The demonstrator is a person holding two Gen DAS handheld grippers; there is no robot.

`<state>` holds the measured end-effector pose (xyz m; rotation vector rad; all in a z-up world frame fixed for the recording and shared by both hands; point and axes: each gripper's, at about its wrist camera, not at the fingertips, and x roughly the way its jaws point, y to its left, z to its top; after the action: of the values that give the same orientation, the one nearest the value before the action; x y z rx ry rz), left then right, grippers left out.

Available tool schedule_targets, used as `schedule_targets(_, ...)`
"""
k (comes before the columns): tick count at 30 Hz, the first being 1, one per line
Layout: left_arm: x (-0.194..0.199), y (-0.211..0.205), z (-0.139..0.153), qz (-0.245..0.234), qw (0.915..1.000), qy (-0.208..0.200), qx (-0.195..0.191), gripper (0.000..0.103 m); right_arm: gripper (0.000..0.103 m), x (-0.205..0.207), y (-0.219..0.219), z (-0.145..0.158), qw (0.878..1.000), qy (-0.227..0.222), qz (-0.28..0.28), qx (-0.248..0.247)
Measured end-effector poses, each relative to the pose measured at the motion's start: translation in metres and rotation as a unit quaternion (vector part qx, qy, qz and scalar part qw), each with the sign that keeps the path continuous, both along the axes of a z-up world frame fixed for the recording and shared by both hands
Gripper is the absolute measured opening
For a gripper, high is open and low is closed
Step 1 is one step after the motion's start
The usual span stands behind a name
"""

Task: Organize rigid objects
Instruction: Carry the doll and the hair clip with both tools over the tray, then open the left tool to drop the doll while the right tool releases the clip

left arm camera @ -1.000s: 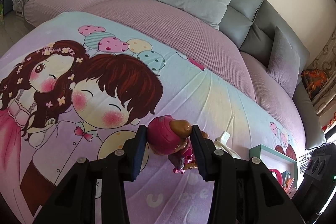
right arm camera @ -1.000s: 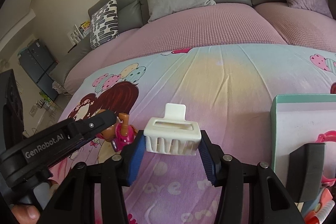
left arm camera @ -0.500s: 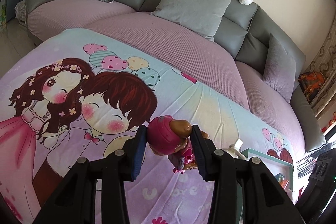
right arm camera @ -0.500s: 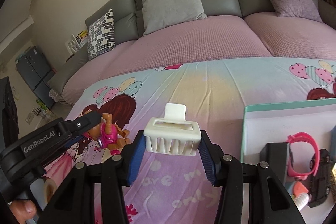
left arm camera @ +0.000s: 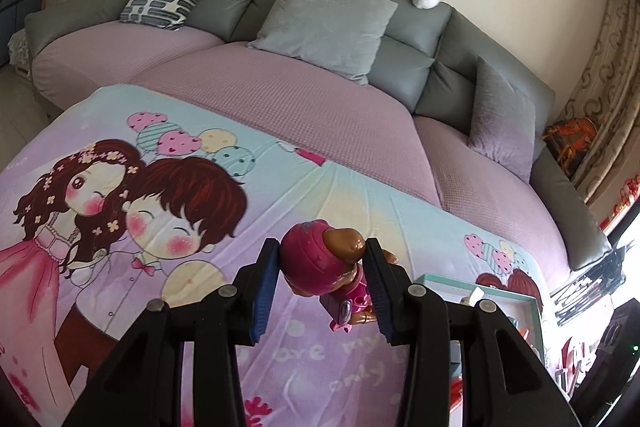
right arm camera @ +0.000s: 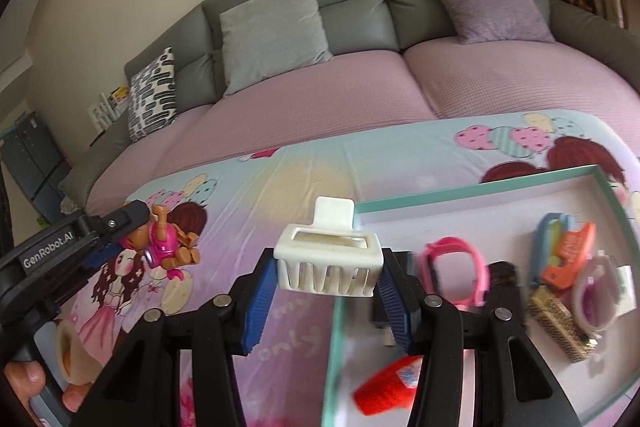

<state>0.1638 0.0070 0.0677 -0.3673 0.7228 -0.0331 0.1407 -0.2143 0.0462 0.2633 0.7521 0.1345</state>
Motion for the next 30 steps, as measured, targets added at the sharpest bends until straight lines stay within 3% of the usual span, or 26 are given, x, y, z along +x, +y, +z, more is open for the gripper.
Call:
schedule_targets(7, 0.001, -0.046, 0.010, -0.057, 0.9983, -0.012, 0.010, 0.044, 0.053, -0.018, -0.049, 0.007, 0.997, 0.010, -0.070, -0.020)
schedule_targets(14, -0.002, -0.102, 0.014, -0.133, 0.9908, -0.014, 0.019, 0.044, 0.053, -0.029, -0.097, 0.001, 0.988, 0.042, -0.138, -0.054)
schedule_targets(20, -0.004, -0.149, 0.007, -0.197, 0.9799, 0.003, 0.030, 0.044, 0.053, -0.032, -0.115, -0.004, 0.985, 0.061, -0.152, -0.062)
schedule_targets(30, -0.006, -0.182, -0.015, -0.239, 0.9694, 0.044, 0.036, 0.044, 0.053, -0.042, -0.124, -0.016, 0.983, 0.090, -0.143, -0.066)
